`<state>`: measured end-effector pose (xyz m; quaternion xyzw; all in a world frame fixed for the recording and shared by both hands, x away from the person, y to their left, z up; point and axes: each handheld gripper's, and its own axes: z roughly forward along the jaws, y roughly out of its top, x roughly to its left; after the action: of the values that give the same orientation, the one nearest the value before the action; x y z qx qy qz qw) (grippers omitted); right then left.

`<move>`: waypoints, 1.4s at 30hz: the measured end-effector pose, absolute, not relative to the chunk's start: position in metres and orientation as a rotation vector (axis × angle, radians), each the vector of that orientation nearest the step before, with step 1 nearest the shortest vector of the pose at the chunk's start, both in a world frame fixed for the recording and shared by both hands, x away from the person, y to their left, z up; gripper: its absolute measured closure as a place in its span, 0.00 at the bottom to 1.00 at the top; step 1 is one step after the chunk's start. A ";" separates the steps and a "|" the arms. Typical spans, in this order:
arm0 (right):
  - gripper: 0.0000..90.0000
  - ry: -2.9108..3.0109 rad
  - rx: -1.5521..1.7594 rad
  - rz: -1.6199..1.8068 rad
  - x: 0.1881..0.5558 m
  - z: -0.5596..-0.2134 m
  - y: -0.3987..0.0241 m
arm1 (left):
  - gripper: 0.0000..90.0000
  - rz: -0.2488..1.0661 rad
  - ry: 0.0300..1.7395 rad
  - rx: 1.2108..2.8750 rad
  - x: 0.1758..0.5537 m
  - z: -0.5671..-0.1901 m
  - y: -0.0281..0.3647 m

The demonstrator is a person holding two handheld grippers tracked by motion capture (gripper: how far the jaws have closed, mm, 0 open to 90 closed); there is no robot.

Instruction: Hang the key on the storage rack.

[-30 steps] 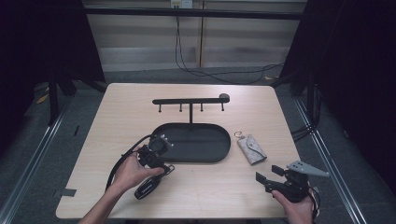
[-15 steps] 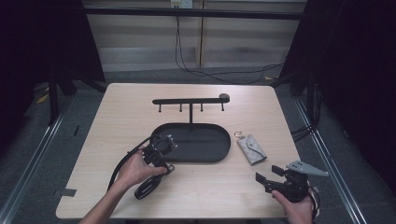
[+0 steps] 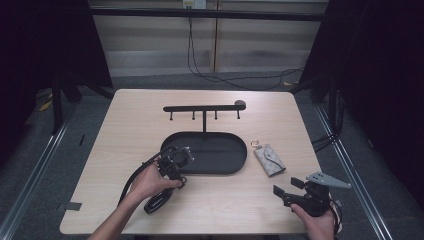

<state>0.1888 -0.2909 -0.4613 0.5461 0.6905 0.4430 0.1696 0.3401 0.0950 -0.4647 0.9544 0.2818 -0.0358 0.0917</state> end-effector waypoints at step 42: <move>0.21 1.967 1.567 1.237 0.190 -0.462 -0.290 | 0.78 -0.143 0.861 2.860 0.339 -0.441 0.099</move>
<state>0.1899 -0.2904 -0.4623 0.5512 0.6917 0.4351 0.1685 0.3386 0.0995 -0.4411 0.9537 0.2872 -0.0478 0.0756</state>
